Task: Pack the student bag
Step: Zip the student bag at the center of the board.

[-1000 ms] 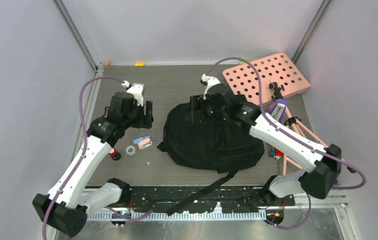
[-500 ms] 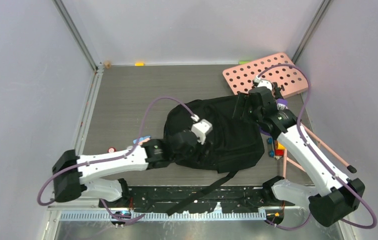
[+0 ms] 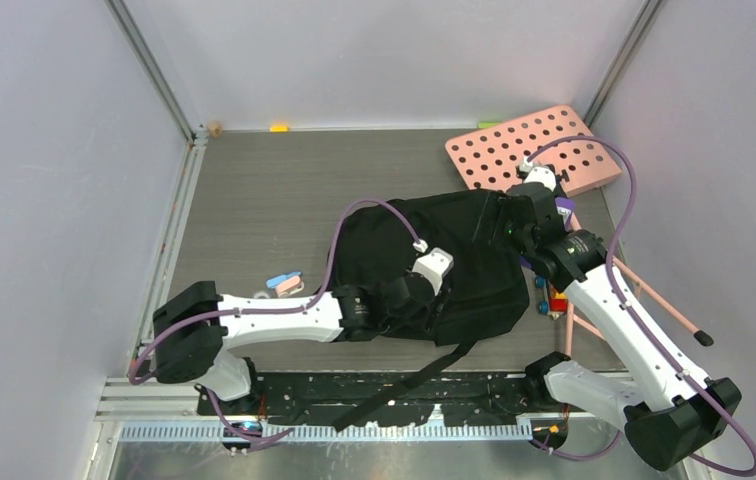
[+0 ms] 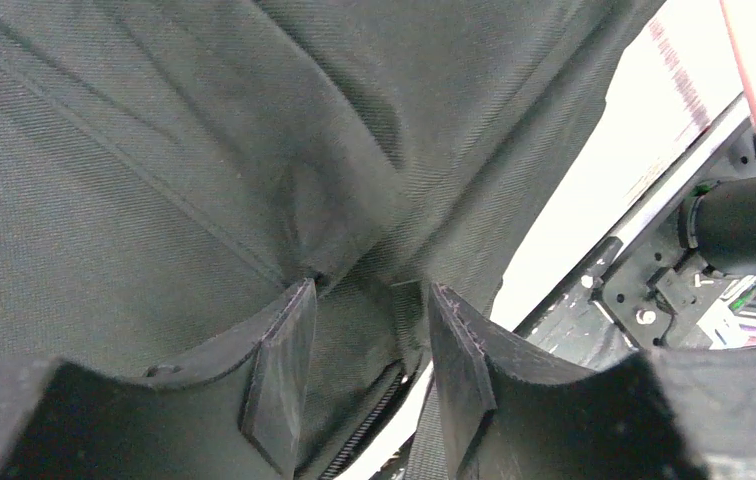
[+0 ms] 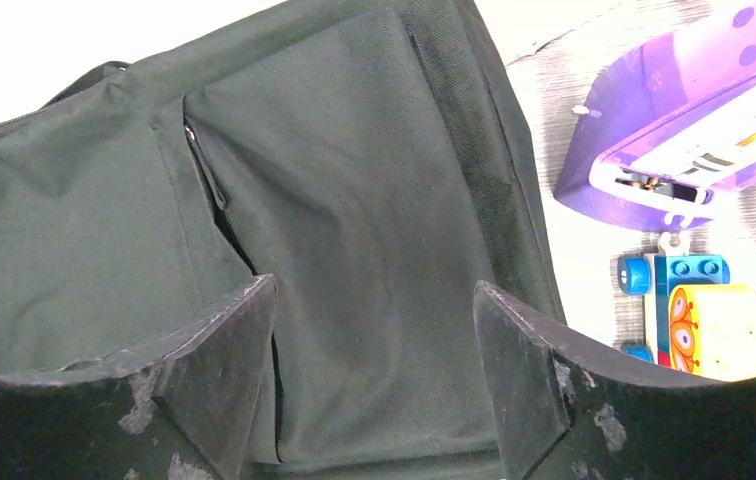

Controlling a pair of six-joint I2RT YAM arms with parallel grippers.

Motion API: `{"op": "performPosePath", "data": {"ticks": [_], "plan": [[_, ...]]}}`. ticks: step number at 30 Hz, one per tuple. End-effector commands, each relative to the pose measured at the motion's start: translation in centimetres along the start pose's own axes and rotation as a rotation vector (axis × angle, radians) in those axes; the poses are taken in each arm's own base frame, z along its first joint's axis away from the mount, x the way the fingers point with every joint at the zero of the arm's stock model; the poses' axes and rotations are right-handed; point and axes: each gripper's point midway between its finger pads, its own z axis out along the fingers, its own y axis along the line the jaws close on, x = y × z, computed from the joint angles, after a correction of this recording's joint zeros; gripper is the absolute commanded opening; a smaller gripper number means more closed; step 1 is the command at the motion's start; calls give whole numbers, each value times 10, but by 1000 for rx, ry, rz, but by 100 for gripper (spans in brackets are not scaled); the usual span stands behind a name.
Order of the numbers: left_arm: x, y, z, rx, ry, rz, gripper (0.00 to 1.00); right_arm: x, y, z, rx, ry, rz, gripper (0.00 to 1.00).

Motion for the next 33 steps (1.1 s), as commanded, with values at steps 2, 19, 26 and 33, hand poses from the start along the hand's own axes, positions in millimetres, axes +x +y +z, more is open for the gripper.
{"op": "performPosePath", "data": {"ticks": [2,19,26,33], "plan": [[-34,-27,2,37,-118,-61,46,-9,-3,-5,8,-46,26,78],[-27,-33,-16,-55,-125,-18,43,-5,-5,-4,9,-40,30,77],[-20,-33,-15,-83,-103,-20,45,-2,-2,-3,1,-28,37,77],[-13,-21,-14,-151,-82,-22,44,-1,-2,-4,-4,-29,42,77]]}}
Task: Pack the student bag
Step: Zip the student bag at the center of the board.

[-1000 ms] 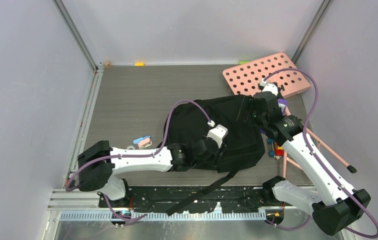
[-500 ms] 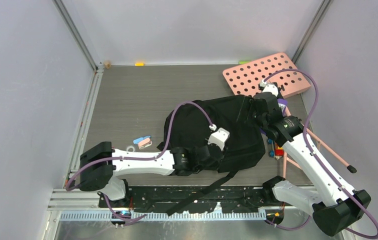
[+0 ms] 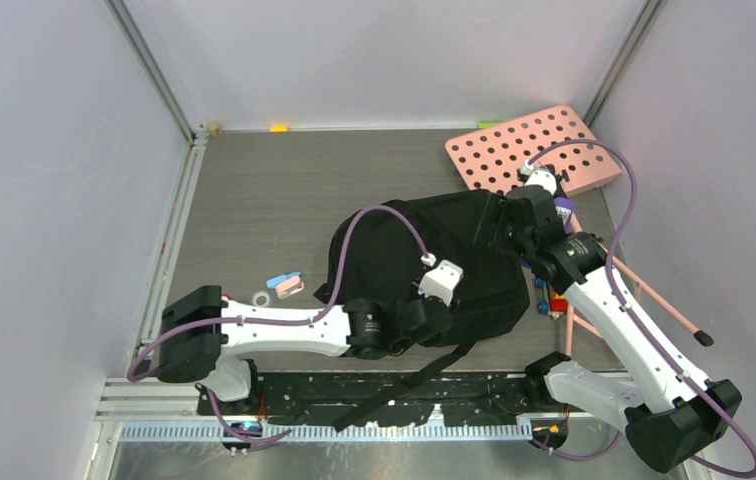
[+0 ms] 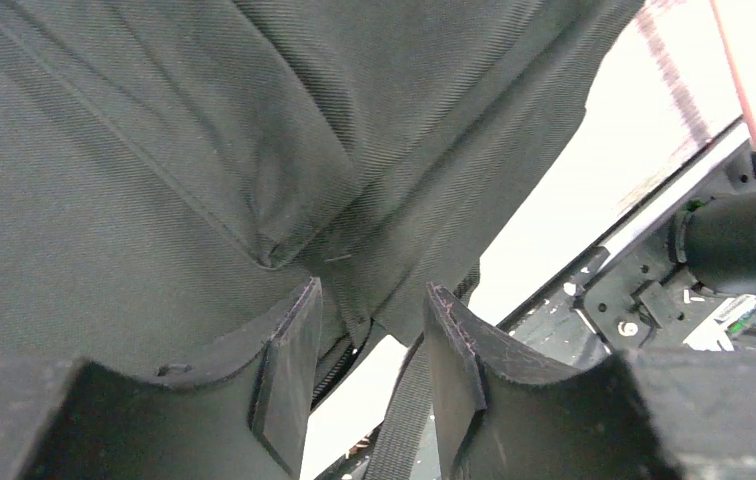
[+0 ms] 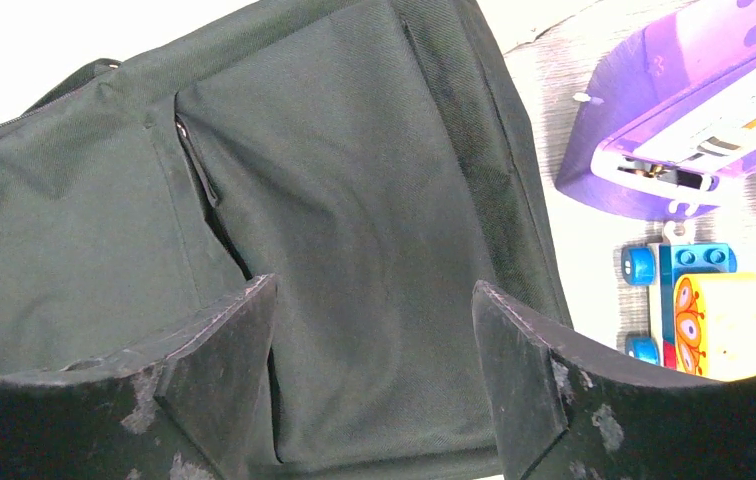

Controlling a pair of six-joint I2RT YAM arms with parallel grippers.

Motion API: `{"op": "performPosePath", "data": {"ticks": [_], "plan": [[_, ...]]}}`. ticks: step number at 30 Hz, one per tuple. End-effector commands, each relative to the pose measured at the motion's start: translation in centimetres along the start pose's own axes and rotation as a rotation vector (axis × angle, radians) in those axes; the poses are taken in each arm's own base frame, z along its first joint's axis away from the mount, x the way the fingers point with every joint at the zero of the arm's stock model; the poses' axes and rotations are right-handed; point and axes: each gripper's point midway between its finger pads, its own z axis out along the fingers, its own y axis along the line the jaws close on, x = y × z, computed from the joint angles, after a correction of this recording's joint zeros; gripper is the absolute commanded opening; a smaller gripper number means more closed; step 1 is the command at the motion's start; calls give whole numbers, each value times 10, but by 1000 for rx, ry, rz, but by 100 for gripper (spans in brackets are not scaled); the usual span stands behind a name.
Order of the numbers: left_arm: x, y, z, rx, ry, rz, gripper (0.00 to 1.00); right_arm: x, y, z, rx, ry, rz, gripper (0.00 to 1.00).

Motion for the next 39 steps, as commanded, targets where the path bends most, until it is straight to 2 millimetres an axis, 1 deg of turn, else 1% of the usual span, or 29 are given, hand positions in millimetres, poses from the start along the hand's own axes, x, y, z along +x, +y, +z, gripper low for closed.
{"op": "performPosePath", "data": {"ticks": [1,4,7,11,18,20,22,26,27,28,30,31,32,33,34,36,39], "plan": [[-12,7,1,-72,-33,-22,44,-8,1,-4,-14,-40,27,77],[-12,9,2,-85,-30,-11,44,-7,2,-4,-18,-38,28,77],[-11,4,5,-73,-22,1,42,-6,2,-4,-19,-36,29,77],[-7,6,9,-86,-9,21,35,-6,2,-5,-25,-36,31,77],[-8,10,15,-115,-18,33,34,-4,4,-8,-45,-34,24,77],[-9,11,17,-119,-18,31,33,-3,3,-9,-47,-35,18,78],[-9,12,18,-120,-18,26,26,-1,-1,-9,-32,-30,11,80],[-9,11,16,-107,-26,10,10,9,-12,-6,21,2,7,81],[-10,12,14,-106,-28,5,4,12,-15,-5,35,10,13,81],[-10,13,13,-108,-33,-1,0,15,-18,-3,49,20,17,81],[-11,15,11,-105,-46,-11,0,21,-25,1,75,35,36,80],[-12,16,10,-101,-52,-16,0,24,-27,3,79,45,44,79],[-12,16,8,-96,-55,-21,0,28,-30,5,90,57,52,72],[-13,15,7,-92,-58,-27,0,31,-31,7,90,69,58,67],[-13,14,6,-84,-57,-30,0,35,-35,9,105,85,61,59],[-14,13,5,-78,-56,-36,0,41,-40,13,128,108,61,53],[-15,13,3,-73,-61,-49,0,48,-42,17,142,134,60,50]]}}
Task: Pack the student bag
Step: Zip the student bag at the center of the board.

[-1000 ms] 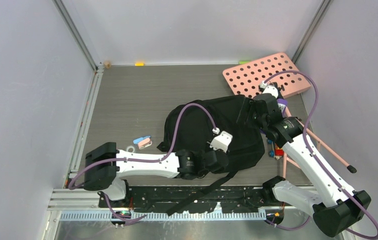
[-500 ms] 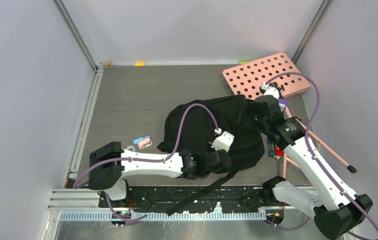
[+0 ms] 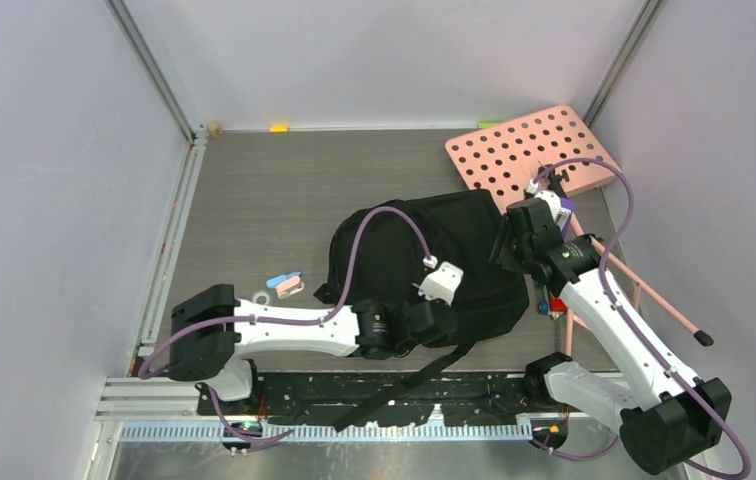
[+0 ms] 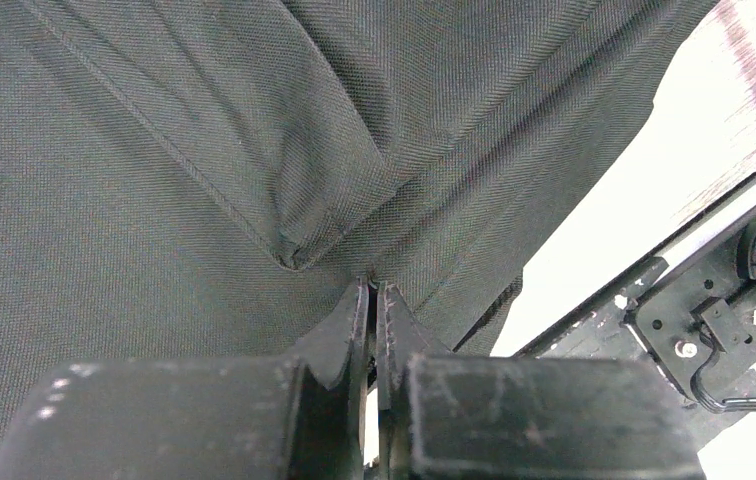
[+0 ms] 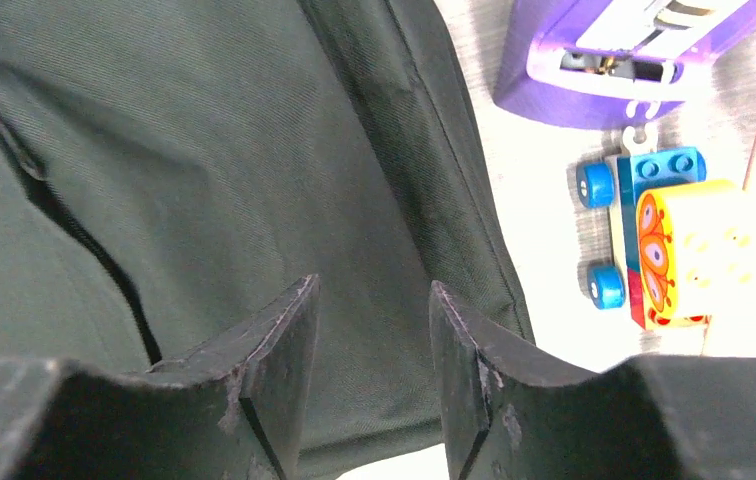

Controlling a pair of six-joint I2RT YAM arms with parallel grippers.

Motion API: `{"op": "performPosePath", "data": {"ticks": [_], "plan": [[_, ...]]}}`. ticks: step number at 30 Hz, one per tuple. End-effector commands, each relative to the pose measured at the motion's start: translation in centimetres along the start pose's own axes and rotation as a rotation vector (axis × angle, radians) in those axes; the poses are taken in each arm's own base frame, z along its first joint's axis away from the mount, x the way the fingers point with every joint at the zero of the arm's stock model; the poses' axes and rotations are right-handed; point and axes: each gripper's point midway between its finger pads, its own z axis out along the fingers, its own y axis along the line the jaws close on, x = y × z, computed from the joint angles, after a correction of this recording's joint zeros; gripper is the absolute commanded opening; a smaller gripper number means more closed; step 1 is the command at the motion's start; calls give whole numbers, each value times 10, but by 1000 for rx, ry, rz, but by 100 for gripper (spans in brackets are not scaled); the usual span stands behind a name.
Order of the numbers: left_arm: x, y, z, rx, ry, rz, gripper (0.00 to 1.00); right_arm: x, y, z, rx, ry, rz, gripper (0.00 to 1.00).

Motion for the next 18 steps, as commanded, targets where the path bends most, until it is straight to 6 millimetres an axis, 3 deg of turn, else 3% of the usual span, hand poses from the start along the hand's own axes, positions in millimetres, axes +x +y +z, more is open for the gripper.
{"op": "performPosePath", "data": {"ticks": [1,7,9,12,18], "plan": [[-25,-1,-11,22,-82,-84,0,6,-5,7,31,22,20,50],[-24,3,-15,25,-92,-108,0,17,-8,17,50,64,-6,50],[-23,6,-17,20,-97,-111,0,24,-9,23,62,93,-20,45],[-21,12,-19,5,-101,-117,0,33,-7,30,59,136,-30,32],[-16,28,-24,-43,-108,-133,0,24,-12,33,95,94,-26,2]]}}
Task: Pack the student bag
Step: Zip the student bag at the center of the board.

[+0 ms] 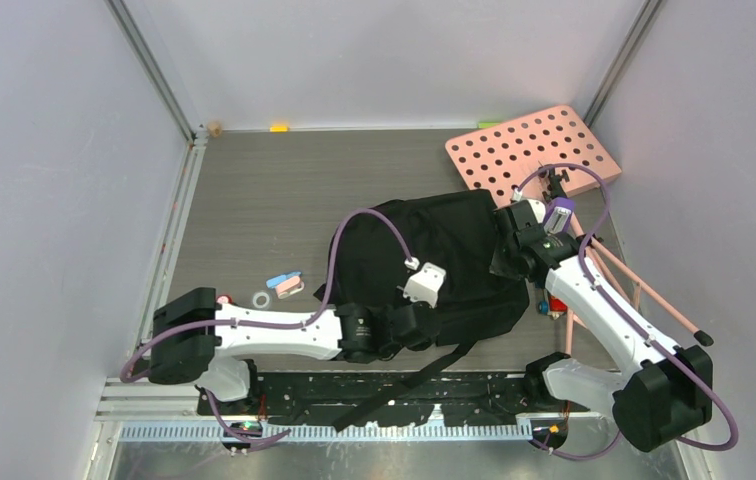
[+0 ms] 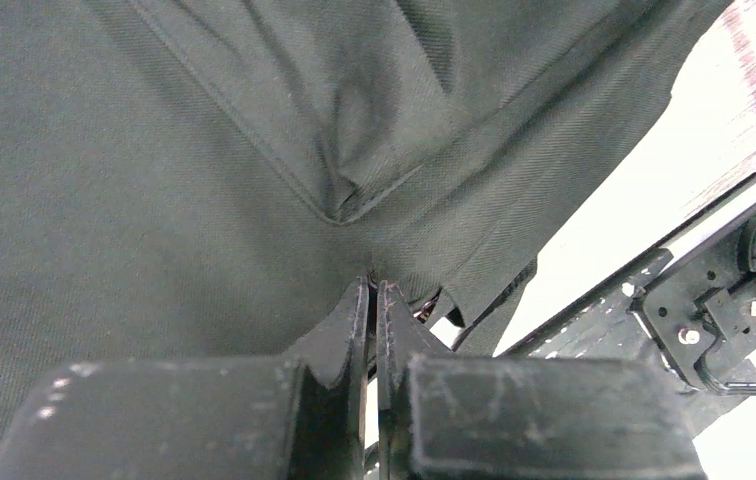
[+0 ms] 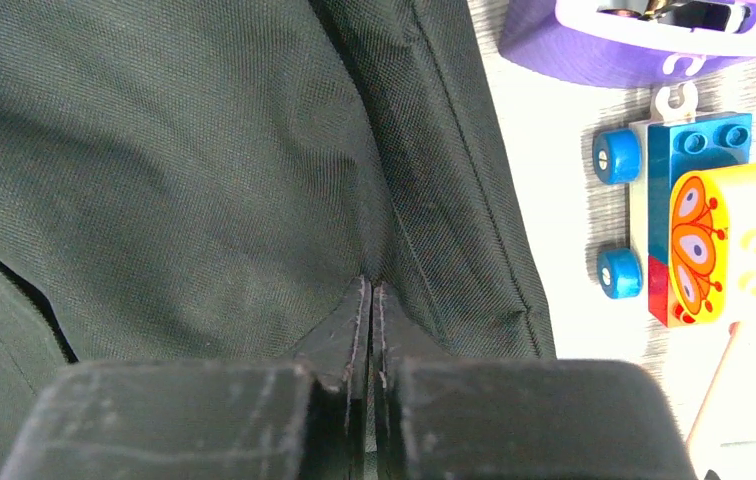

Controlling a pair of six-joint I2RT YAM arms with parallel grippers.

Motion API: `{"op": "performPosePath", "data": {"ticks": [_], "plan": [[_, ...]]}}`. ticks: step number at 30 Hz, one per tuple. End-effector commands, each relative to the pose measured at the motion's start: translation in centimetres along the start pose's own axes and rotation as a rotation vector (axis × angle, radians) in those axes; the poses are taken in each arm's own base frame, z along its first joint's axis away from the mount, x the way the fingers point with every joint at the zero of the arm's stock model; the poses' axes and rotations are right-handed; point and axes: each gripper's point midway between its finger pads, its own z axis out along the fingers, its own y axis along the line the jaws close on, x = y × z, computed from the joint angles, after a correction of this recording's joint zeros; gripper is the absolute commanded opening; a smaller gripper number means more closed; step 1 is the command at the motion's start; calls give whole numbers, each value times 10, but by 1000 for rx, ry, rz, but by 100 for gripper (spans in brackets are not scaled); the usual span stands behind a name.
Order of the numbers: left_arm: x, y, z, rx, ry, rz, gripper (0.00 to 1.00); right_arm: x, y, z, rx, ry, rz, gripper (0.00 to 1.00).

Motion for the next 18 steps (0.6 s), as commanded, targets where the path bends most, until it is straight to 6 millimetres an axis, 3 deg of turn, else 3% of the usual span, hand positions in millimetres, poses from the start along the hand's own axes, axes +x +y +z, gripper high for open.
{"op": "performPosePath", "data": {"ticks": [1,8,18], "plan": [[-21,15,-12,-44,-90,-76,0,-14,-7,0,42,-65,18,1],[-10,40,-22,-98,-95,-107,0,-22,-10,1,67,-106,26,0],[-10,85,-38,-207,-119,-111,0,-31,-11,2,85,-134,26,0]]}}
